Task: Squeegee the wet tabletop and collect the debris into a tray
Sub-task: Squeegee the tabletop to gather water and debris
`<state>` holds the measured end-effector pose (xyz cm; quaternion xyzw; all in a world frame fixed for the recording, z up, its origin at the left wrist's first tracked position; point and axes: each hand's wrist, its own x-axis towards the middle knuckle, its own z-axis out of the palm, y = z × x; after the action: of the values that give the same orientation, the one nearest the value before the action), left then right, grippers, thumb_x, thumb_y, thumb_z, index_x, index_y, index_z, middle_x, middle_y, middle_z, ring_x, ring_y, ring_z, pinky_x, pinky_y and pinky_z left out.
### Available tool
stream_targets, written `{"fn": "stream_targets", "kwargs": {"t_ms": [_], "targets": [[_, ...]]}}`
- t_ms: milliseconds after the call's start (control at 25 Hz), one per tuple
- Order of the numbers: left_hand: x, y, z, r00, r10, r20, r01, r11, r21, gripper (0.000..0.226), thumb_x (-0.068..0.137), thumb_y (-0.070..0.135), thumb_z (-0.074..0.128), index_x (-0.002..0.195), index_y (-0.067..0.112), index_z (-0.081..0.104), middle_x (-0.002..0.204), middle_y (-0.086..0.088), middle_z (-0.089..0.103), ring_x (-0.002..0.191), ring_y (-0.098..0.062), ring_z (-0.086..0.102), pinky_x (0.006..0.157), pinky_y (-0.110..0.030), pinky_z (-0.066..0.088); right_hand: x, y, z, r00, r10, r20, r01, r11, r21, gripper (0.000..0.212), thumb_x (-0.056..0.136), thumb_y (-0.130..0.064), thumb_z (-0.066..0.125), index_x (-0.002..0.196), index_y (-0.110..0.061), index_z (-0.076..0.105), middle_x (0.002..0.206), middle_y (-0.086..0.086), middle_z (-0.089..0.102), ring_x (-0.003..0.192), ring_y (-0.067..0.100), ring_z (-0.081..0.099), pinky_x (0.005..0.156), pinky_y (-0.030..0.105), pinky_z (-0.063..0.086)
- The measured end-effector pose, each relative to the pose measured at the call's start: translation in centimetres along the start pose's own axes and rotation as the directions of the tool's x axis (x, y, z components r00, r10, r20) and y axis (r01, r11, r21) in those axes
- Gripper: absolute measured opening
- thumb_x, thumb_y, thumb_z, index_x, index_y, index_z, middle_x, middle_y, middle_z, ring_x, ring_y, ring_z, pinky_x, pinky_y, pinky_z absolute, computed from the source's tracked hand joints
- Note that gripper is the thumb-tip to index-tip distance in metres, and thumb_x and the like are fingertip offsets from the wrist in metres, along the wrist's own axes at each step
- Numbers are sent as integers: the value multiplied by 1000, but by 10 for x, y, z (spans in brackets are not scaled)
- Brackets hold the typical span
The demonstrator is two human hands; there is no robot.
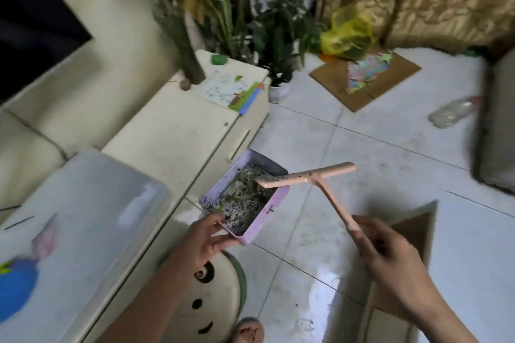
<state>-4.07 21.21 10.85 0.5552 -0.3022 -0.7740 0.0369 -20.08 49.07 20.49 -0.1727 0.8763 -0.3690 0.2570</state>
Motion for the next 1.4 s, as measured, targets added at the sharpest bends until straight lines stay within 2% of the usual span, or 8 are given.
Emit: {"fn": "stream_targets", "kwargs": {"t_ms": [200,360,680,880,1000,1120,1280,1400], "targets": [[-15,54,-100,976,155,-156,-158,987,-6,9,90,10,55,95,3,60,78,-21,66,62,-39,67,49,-38,57,9,-80,72,991,-68,118,65,997,35,14,92,-43,53,102,-37,61,67,13,61,62,31,57,62,44,52],[-9,92,-177,967,119,-226,-116,993,27,11,93,14,54,94,4,59,90,-22,61,75,-39,62,48,-40,58,13,-130,135,982,-69,177,62,997,44,13,93,-40,52,102,-35,60,70,13,61,66,30,57,63,40,51],[46,109,-280,952,70,-299,-79,997,-16,15,96,13,50,99,0,56,68,-21,68,53,-31,69,40,-34,54,20,-184,233,972,-15,235,14,1000,8,18,94,-43,50,104,-33,60,71,17,59,59,21,50,62,38,50],[72,102,-311,934,11,-358,-19,1000,-20,33,98,7,46,130,-2,43,108,-29,58,47,-34,66,35,-34,51,23,-194,252,969,18,248,-12,1000,-25,17,93,-44,50,101,-33,61,64,6,51,58,18,47,61,38,48],[84,98,-322,923,-8,-384,-3,1000,-29,42,98,7,46,138,0,38,127,-30,54,61,-40,65,35,-37,52,27,-202,259,972,10,235,4,998,-62,17,94,-43,50,101,-32,61,64,9,53,58,19,48,62,39,50],[92,92,-320,894,27,-448,-30,1000,1,33,97,10,52,129,0,47,115,-23,61,77,-35,63,45,-40,57,30,-207,260,976,13,219,5,996,-83,18,93,-43,51,103,-31,62,70,17,58,59,22,51,61,40,51],[88,93,-313,864,37,-501,-7,998,62,28,96,8,53,123,-2,50,109,-26,61,68,-30,60,50,-40,55,29,-207,258,978,24,207,-6,997,-83,19,93,-44,52,103,-32,62,74,22,59,58,22,49,58,42,50],[67,108,-299,783,251,-570,-5,917,398,41,89,12,63,125,-1,46,122,-25,57,98,-37,61,76,-42,51,23,-200,249,984,25,175,-11,997,-77,17,92,-47,52,102,-37,60,73,17,60,58,26,51,56,39,50]]}}
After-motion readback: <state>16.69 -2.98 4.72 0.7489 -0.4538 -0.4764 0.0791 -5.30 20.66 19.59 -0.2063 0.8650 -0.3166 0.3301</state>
